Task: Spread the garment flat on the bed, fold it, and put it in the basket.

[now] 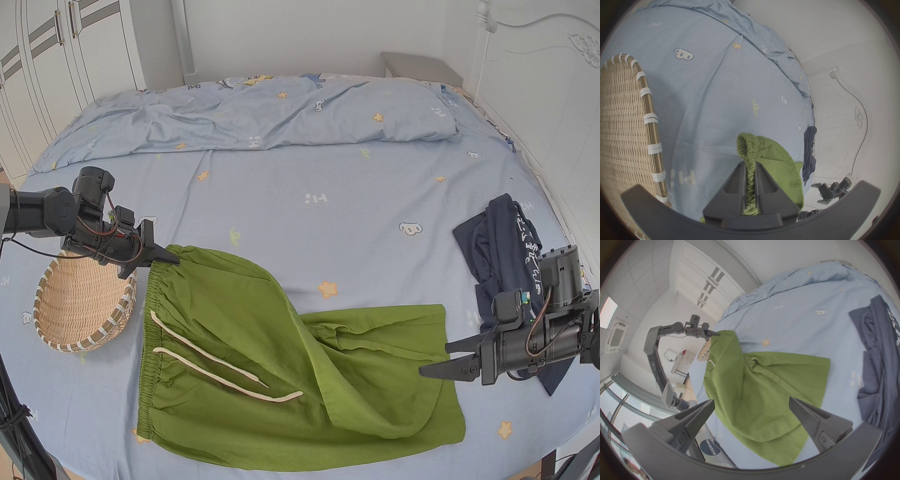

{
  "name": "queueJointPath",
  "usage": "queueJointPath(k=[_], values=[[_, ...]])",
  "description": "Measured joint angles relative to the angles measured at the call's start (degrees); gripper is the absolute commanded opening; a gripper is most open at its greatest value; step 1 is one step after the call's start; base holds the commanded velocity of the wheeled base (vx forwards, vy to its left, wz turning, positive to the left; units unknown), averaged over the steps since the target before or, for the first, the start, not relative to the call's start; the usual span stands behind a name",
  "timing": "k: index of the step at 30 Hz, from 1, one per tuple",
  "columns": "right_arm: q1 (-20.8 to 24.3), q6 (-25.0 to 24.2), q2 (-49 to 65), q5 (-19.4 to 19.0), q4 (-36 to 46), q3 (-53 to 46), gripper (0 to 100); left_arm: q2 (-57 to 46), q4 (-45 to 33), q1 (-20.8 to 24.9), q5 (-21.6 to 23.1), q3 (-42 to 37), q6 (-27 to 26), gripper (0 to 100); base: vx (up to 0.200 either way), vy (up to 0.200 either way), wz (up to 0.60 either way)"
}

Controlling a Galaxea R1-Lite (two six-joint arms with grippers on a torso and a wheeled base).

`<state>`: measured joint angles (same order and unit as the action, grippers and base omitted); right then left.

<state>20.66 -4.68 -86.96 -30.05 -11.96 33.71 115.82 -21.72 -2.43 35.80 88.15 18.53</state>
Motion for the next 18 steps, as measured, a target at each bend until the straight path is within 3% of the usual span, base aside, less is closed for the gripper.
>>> queueJointPath(k=[4, 8, 13, 18], values=[[5.22, 0.04, 0.62, 2.44, -0.65, -0.50, 100, 0.02, 0.16, 0.20, 0.00, 0.49, 1.26, 0, 0.000, 0.000, 0.00], [10.79, 0.83, 0.68, 11.50, -0.71, 0.50, 100, -0.02, 0.20, 0.26, 0.00, 0.71, 1.78, 0, 0.000, 0.000, 0.00], [18.58, 2.66, -1.35, 25.54, -0.99, 4.72, 100, -0.06, 0.20, 0.30, 0.02, 0.83, 2.07, 0, 0.000, 0.000, 0.00], [24.92, 3.71, -4.74, 31.93, -0.46, 12.21, 100, -0.11, 0.20, 0.34, 0.02, 0.88, 2.16, 0, 0.000, 0.000, 0.00]])
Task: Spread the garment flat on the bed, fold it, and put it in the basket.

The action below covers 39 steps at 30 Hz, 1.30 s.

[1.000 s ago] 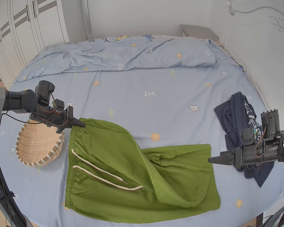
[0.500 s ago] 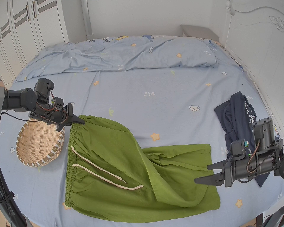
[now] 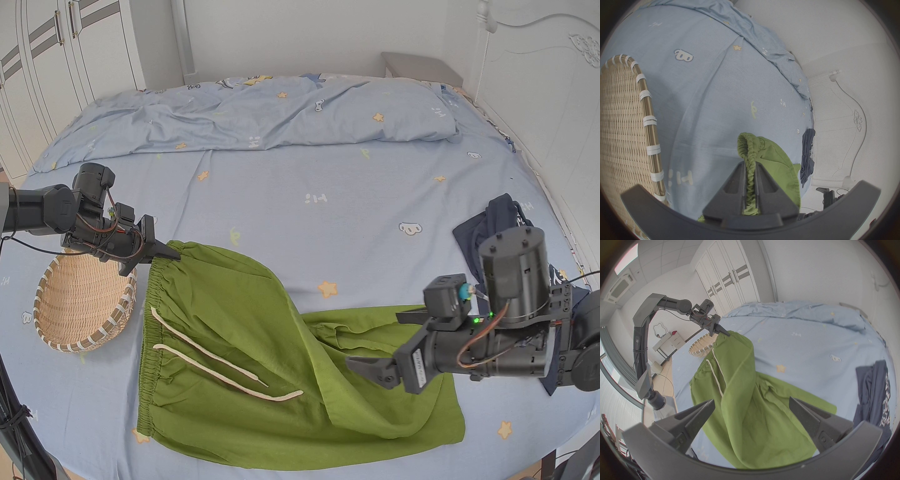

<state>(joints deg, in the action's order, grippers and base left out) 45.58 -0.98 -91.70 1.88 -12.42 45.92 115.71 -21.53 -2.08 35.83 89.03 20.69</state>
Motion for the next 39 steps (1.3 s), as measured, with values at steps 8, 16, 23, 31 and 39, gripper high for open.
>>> queueJointPath(k=[8, 16, 23, 31, 39], values=[[6.03, 0.79, -9.35, 7.53, 1.10, 8.57, 100, -0.13, 0.00, 0.00, 0.02, -0.13, 0.05, 0, 0.000, 0.000, 0.00], [8.11, 0.98, -15.77, 11.42, 0.83, 11.59, 100, 0.05, 0.00, 0.00, 0.00, -0.02, 0.05, 0, 0.000, 0.000, 0.00], [7.73, 0.84, -18.94, 14.96, 0.38, 11.63, 100, 0.22, 0.02, -0.06, 0.00, 0.11, 0.05, 0, 0.000, 0.000, 0.00], [3.64, 0.77, -19.55, 16.64, 0.28, 11.46, 100, 0.30, 0.05, -0.22, 0.00, 0.20, 0.05, 0, 0.000, 0.000, 0.00], [-1.87, 0.98, -16.90, 17.08, 1.34, 11.15, 100, 0.30, 0.07, -0.52, 0.00, 0.24, 0.02, 0, 0.000, 0.000, 0.00]])
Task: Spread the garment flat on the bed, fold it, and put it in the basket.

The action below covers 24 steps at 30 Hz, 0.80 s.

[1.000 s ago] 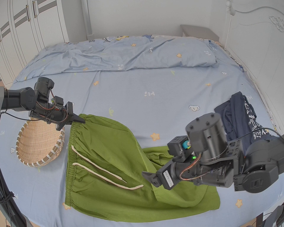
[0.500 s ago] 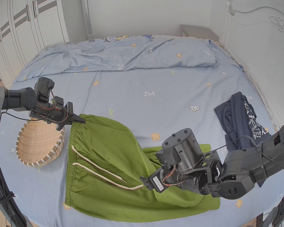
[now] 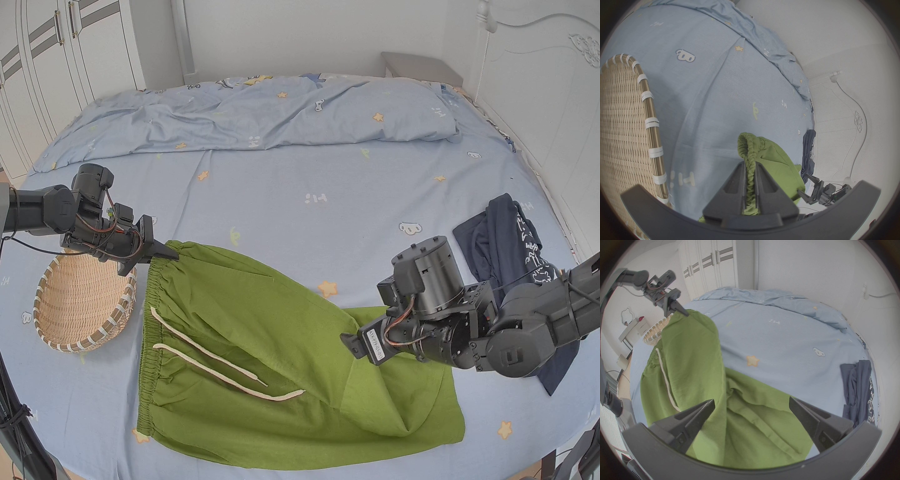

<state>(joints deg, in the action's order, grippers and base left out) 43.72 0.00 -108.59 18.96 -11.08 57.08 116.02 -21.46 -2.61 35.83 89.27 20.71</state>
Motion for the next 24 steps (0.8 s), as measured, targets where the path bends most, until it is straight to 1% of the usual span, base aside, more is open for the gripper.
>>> queueJointPath(k=[8, 10, 16, 19, 22, 24], values=[[-6.89, 0.62, 1.40, -0.56, 0.24, 0.30, 100, 0.00, 0.02, -0.13, 0.02, 0.11, 0.06, 0, 0.000, 0.000, 0.00], [-9.31, 0.68, 1.51, -0.93, 0.16, 0.44, 100, 0.00, 0.02, -0.17, 0.00, 0.20, 0.11, 0, 0.000, 0.000, 0.00], [-14.03, 1.00, 1.68, -1.58, 0.05, 2.18, 100, 0.00, 0.02, -0.22, 0.02, 0.50, 0.39, 0, 0.000, 0.000, 0.00], [-16.52, 1.12, 1.71, -3.17, 0.06, 4.06, 100, -0.01, 0.00, -0.34, 0.02, 0.98, 1.76, 0, 0.000, 0.000, 0.00], [-17.53, 1.08, 2.26, -6.10, 0.20, 4.46, 100, -0.04, 0.02, -0.48, 0.02, 1.39, 2.74, 0, 0.000, 0.000, 0.00], [-17.54, 1.01, 3.24, -6.69, 0.16, 4.04, 100, -0.04, 0.00, -0.44, 0.02, 1.57, 3.01, 0, 0.000, 0.000, 0.00]])
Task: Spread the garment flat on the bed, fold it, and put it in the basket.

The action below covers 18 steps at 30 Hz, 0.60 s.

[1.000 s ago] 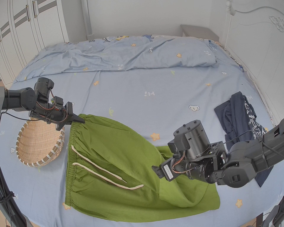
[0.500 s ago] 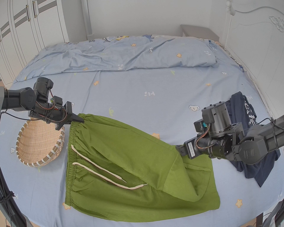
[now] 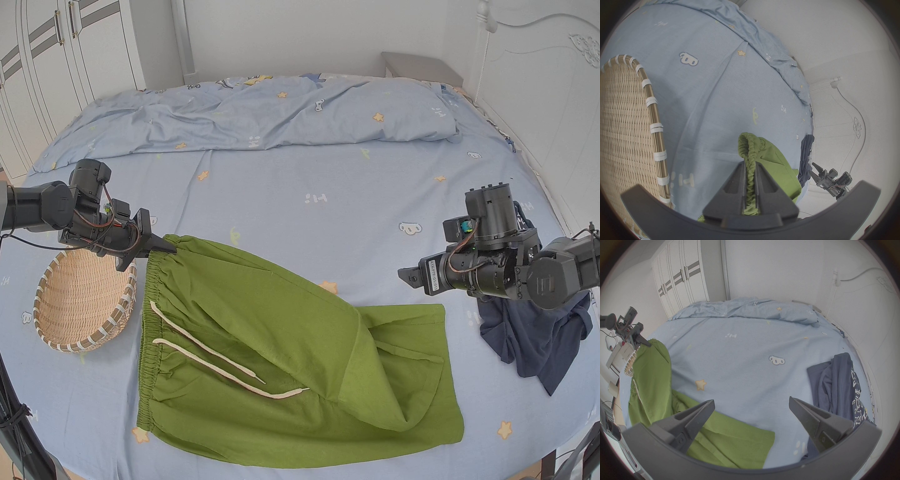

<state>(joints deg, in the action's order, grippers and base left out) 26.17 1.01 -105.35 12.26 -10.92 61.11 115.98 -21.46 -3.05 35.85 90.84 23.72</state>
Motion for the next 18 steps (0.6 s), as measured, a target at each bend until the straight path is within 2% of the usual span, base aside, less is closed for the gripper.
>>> queueJointPath(k=[3, 6, 11, 14, 18], values=[[0.61, -0.11, 1.83, -0.12, 0.17, -1.16, 100, 0.00, 0.11, 0.00, 0.00, 0.22, 0.24, 0, 0.000, 0.000, 0.00], [3.18, -0.22, 3.29, 1.00, 0.89, -2.07, 100, 0.00, 0.16, 0.00, 0.02, 0.28, 0.30, 0, 0.000, 0.000, 0.00], [12.35, -0.59, 5.07, 4.91, 1.89, -3.62, 100, 0.04, 0.50, 0.00, 0.00, 0.52, 0.88, 0, 0.000, 0.000, 0.00], [16.85, -0.77, 6.35, 6.75, 2.04, -5.28, 100, 0.04, 1.43, -0.11, 0.00, 1.11, 3.25, 0, 0.000, 0.000, 0.00], [21.43, -0.69, 8.85, 6.84, 2.12, -8.41, 100, 0.09, 3.80, -0.20, -0.02, 1.85, 6.52, 0, 0.000, 0.000, 0.00]])
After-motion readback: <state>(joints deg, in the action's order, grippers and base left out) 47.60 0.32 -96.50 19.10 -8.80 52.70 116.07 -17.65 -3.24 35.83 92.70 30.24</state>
